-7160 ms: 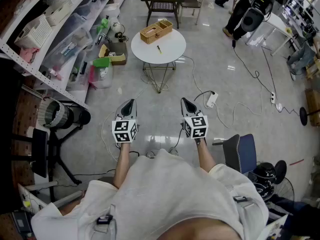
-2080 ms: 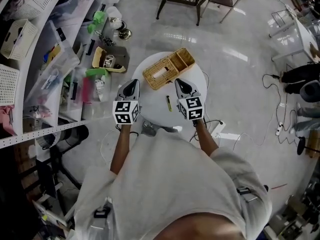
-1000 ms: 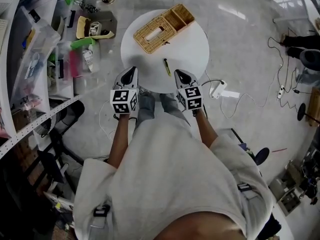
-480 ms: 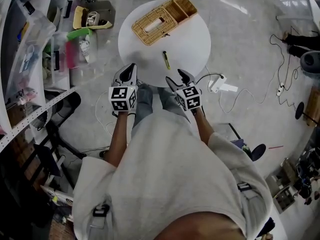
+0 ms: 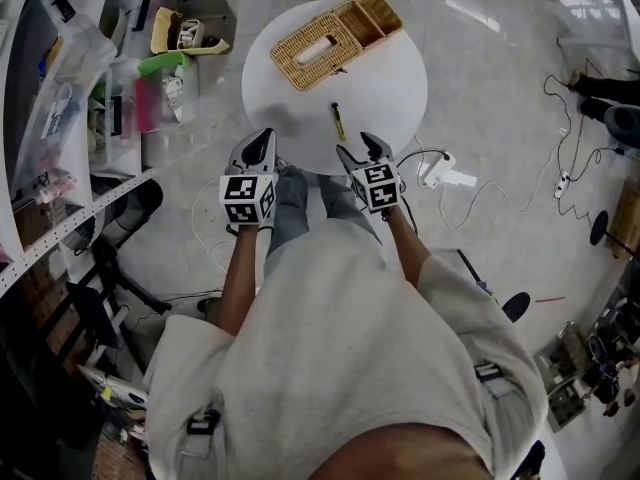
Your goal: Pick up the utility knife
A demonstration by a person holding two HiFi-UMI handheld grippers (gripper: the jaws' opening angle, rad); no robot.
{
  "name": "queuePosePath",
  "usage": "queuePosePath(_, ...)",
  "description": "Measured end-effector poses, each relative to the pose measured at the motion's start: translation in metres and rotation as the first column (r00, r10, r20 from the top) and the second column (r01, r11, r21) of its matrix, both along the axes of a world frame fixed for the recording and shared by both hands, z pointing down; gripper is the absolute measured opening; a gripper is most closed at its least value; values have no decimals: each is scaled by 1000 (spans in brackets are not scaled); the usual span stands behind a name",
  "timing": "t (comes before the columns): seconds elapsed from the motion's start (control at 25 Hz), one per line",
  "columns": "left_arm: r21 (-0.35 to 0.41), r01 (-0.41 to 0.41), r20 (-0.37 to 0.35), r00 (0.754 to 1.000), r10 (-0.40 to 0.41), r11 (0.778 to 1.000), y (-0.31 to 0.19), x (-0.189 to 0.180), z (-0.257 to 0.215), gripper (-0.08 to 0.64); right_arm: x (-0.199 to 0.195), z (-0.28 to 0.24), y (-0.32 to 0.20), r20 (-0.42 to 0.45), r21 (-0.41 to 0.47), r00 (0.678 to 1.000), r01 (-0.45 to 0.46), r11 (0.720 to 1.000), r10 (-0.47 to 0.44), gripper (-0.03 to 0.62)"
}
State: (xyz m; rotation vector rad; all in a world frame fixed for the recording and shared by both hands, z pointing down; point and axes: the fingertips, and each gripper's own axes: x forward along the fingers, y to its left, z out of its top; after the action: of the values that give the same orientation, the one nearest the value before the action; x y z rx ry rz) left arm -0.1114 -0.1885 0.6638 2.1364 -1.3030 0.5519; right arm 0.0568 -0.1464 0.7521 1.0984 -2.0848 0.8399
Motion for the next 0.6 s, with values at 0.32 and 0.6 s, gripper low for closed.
queuePosePath(0.32,-11,24,11,1000,-24,1000,6,-16,1,20,-13,32,-29,-45,-47,999,28,999,-30,276)
queuePosePath(0.6,-26,45,24,999,-45,999,13,-31,4,20,-19,54,-56,-92,-60,995,29,998,-35,259)
